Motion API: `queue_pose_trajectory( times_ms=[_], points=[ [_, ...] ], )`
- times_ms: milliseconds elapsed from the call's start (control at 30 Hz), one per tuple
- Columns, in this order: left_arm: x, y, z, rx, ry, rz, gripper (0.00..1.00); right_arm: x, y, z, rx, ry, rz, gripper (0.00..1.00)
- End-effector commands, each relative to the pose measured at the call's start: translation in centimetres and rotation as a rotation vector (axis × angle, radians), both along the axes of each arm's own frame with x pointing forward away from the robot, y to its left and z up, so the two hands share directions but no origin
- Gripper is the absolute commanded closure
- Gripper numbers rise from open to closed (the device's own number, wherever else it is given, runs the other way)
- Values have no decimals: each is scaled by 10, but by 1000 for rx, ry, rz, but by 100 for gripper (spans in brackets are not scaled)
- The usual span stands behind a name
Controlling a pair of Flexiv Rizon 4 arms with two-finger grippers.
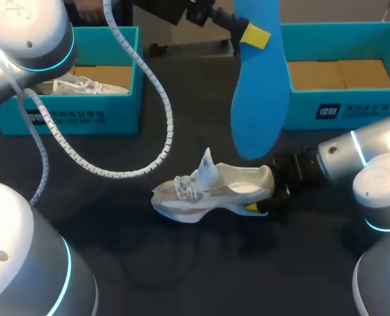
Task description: Take the shoe out of the shoebox, open the shoe tongue, remove and reinsert the insole, then place the shoe into the shoebox
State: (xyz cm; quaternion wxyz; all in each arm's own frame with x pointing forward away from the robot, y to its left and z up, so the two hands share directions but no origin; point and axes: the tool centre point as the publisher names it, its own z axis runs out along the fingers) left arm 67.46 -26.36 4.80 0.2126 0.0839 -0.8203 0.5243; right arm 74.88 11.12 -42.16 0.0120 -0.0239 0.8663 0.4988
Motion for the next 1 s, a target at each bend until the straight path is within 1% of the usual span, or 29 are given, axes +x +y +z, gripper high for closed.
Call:
queue_pose_trajectory(
  times_ms=[33, 300, 333, 367, 400, 467, 533, 567, 733, 800, 900, 1000],
  points=[
    [2, 1, -5, -12, 5, -8, 100, 0, 2, -3, -4, 0, -1, 100],
    [2, 1, -5, -12, 5, -8, 100, 0, 2, -3, -4, 0, -1, 100],
    [-1, -1, -4, -44, 84, -6, 100, 0, 2, -3, -4, 0, -1, 100],
    [-4, -1, -1, -46, 122, -23, 100, 0, 2, -3, -4, 0, -1, 100],
    [-8, -1, 0, -43, 199, -29, 100, 0, 2, -3, -4, 0, -1, 100],
    [-14, 0, 7, -80, 287, -42, 100, 0, 2, -3, -4, 0, -1, 100],
    [-19, 2, 12, -52, 339, -58, 100, 0, 2, -3, -4, 0, -1, 100],
    [-23, 3, 13, -41, 392, -73, 100, 0, 2, -3, -4, 0, -1, 100],
    [-45, 10, 17, 40, 537, -125, 100, 0, 2, -3, -4, 0, -1, 100],
    [-52, 14, 18, 74, 572, -133, 100, 0, 2, -3, -4, 0, -1, 100],
    [-61, 17, 21, 66, 613, -144, 100, 0, 2, -3, -4, 0, -1, 100],
    [-69, 21, 25, 69, 609, -151, 100, 0, 2, -3, -4, 0, -1, 100]
  ],
)
